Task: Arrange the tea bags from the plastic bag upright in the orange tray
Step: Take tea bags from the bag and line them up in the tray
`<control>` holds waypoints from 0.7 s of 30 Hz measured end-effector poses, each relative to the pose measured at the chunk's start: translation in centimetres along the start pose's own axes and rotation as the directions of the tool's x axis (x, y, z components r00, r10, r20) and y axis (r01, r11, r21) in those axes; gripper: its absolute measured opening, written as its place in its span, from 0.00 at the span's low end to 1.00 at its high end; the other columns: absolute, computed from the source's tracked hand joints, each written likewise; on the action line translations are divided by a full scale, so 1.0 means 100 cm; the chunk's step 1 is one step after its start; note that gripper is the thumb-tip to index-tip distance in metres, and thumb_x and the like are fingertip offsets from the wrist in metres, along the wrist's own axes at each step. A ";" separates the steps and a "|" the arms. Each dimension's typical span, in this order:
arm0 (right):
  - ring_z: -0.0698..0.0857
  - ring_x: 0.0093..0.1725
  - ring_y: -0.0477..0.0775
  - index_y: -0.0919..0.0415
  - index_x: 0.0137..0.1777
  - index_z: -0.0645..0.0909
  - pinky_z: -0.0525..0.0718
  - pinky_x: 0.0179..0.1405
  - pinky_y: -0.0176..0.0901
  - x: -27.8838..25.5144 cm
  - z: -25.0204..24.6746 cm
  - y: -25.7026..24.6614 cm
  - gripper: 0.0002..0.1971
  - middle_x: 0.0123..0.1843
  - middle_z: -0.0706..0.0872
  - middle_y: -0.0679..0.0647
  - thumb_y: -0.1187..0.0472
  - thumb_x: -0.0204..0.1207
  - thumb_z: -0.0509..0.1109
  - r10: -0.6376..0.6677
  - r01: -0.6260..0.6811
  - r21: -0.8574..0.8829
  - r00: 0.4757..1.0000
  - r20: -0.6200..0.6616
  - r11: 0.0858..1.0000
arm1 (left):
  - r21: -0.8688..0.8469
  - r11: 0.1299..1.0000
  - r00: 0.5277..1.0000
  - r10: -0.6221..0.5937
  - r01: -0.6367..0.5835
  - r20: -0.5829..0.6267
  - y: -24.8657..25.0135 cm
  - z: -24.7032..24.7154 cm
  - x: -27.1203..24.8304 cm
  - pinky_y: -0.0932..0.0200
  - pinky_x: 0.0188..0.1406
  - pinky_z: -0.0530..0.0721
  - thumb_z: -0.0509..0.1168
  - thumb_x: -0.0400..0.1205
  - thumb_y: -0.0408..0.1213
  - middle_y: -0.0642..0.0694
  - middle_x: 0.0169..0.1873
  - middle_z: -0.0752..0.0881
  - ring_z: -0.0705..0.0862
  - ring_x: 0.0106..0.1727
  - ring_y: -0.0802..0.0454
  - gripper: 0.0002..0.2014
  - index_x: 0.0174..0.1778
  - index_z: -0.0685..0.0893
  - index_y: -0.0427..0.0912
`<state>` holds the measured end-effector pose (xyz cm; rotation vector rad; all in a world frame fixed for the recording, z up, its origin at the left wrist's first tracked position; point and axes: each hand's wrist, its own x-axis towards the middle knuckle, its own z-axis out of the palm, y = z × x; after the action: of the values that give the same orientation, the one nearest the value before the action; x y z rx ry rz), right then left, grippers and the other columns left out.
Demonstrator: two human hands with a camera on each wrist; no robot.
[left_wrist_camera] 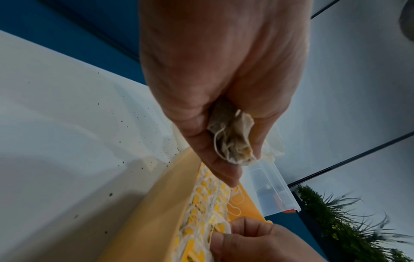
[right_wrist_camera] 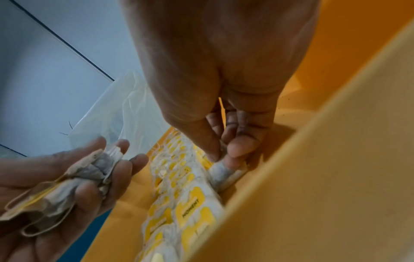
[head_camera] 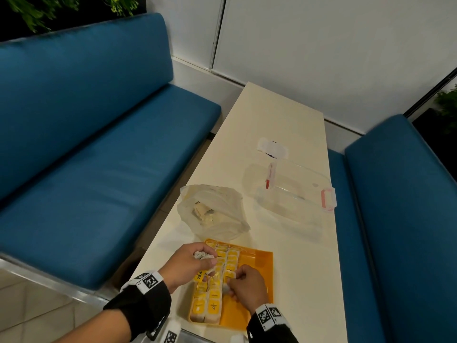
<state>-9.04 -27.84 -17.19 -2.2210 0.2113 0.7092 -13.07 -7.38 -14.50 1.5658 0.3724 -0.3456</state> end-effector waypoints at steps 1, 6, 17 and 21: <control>0.83 0.23 0.50 0.59 0.39 0.79 0.83 0.24 0.41 0.001 0.000 0.000 0.06 0.33 0.89 0.60 0.67 0.72 0.73 -0.003 0.003 -0.002 1.000 -0.011 1.000 | -0.003 1.000 1.000 -0.008 0.008 0.004 0.001 0.000 -0.001 0.44 0.60 0.89 0.79 0.76 0.41 0.48 0.47 0.94 0.91 0.53 0.46 0.05 0.46 0.93 0.55; 0.85 0.25 0.50 0.59 0.43 0.78 0.85 0.25 0.41 0.002 0.003 -0.002 0.07 0.37 0.90 0.60 0.66 0.71 0.74 0.011 -0.012 -0.023 0.999 -0.040 1.000 | -0.067 0.997 0.999 -0.034 0.035 0.023 0.006 0.000 -0.003 0.46 0.49 0.92 0.79 0.78 0.39 0.45 0.51 0.92 0.92 0.52 0.42 0.05 0.48 0.93 0.49; 0.84 0.40 0.44 0.50 0.40 0.87 0.80 0.40 0.30 -0.040 -0.033 -0.063 0.08 0.39 0.86 0.47 0.65 0.73 0.78 -0.560 0.566 0.034 0.822 -0.107 0.824 | -0.556 0.792 0.968 -0.194 0.250 0.159 0.039 0.009 -0.004 0.55 0.42 0.91 0.70 0.85 0.41 0.32 0.52 0.91 0.92 0.49 0.40 0.17 0.63 0.85 0.33; 0.85 0.43 0.46 0.44 0.44 0.86 0.82 0.43 0.32 -0.051 -0.029 -0.076 0.10 0.42 0.85 0.45 0.62 0.72 0.78 -0.625 0.626 0.027 0.780 -0.033 0.779 | -0.604 0.747 0.961 -0.217 0.277 0.173 0.042 0.014 0.001 0.51 0.47 0.90 0.66 0.87 0.47 0.32 0.53 0.90 0.90 0.50 0.41 0.20 0.63 0.87 0.32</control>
<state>-9.29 -25.14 -7.96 -2.0730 -0.4936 0.2997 -11.08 -8.82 -10.80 0.8373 0.5621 -0.4439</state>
